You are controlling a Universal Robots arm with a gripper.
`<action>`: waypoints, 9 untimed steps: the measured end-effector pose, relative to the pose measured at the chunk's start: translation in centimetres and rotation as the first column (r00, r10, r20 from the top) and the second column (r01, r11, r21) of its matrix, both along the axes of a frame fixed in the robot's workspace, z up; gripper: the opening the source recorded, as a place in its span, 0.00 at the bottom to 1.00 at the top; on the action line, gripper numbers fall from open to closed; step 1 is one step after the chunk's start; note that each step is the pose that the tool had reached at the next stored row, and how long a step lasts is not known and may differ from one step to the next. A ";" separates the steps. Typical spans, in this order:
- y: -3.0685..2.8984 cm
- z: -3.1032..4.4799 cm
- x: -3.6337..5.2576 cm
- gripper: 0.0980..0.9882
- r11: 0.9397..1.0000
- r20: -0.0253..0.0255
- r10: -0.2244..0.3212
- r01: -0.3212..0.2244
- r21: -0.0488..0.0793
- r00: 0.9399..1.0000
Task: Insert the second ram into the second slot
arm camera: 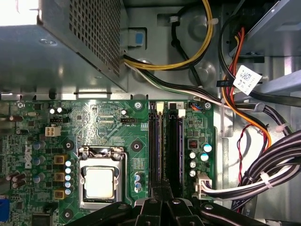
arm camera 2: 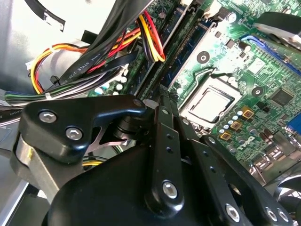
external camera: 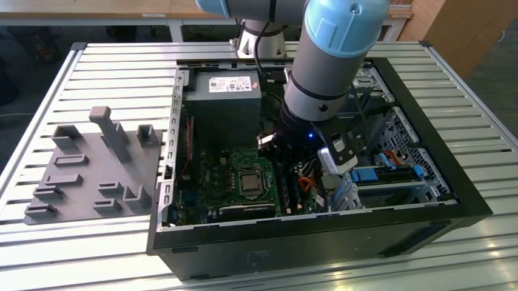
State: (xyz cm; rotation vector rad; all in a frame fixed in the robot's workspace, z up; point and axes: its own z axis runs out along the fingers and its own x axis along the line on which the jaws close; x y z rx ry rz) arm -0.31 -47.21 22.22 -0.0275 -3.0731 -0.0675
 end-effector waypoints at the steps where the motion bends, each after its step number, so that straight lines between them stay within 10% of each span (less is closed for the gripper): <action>1: 0.00 -0.02 0.00 0.01 1.000 0.000 0.000 0.000 0.000 1.000; 9: -0.01 -0.32 0.00 0.01 1.000 0.000 0.000 0.000 -0.001 1.000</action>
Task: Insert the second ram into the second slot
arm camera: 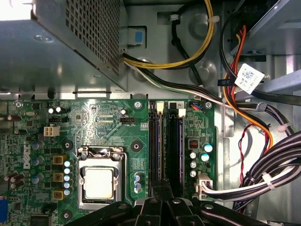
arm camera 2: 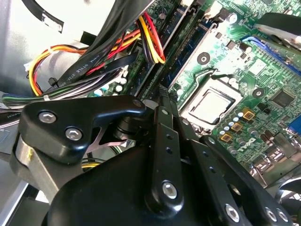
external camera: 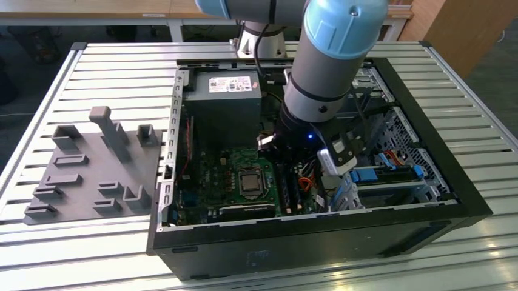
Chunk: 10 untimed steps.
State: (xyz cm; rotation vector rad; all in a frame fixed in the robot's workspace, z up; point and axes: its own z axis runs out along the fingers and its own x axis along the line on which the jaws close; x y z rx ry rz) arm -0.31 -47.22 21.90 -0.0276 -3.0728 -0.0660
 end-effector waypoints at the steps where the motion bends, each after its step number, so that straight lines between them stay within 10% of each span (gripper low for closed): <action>1: 0.00 -0.02 0.00 0.01 1.000 0.000 0.000 0.000 0.000 1.000; 10: 0.00 -0.31 0.00 0.01 1.000 0.000 0.000 0.000 0.000 1.000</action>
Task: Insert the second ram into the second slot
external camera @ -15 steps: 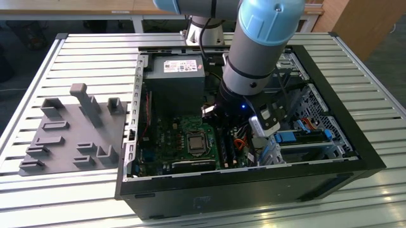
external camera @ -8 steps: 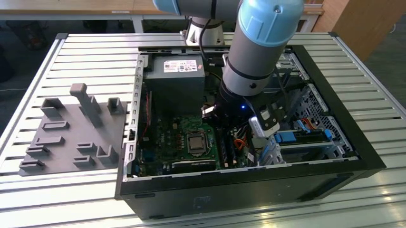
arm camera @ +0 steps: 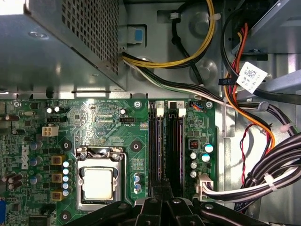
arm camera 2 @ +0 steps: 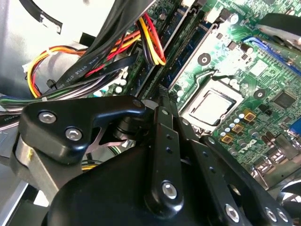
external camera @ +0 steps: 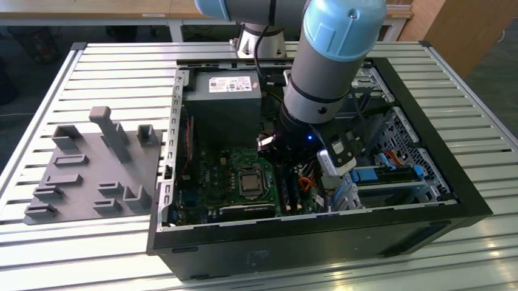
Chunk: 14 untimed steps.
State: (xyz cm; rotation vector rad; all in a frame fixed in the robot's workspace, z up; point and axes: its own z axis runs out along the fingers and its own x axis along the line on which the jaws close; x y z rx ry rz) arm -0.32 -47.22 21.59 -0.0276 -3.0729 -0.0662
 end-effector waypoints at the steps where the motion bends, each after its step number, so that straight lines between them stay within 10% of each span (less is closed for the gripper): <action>1: 0.00 -0.01 0.00 0.01 1.000 0.000 0.000 0.000 0.000 1.000; 14: 0.01 1.52 0.00 0.01 1.000 0.000 0.000 0.000 0.000 1.000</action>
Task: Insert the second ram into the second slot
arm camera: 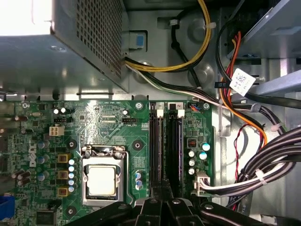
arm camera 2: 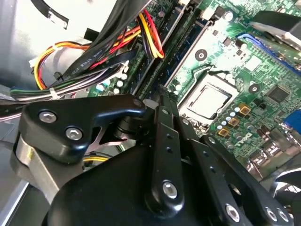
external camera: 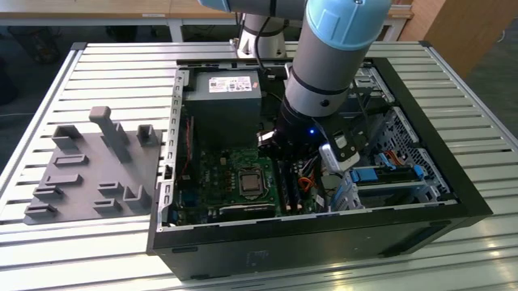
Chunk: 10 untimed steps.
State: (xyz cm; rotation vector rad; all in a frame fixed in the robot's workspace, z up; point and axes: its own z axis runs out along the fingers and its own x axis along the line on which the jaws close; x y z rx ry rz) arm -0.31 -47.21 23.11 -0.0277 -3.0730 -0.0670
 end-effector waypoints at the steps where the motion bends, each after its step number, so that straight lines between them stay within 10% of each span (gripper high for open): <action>1: 0.00 0.10 0.00 0.01 1.000 0.000 0.000 0.000 0.000 1.000; 10: 0.00 0.92 0.00 0.01 1.000 0.000 0.000 0.000 0.000 1.000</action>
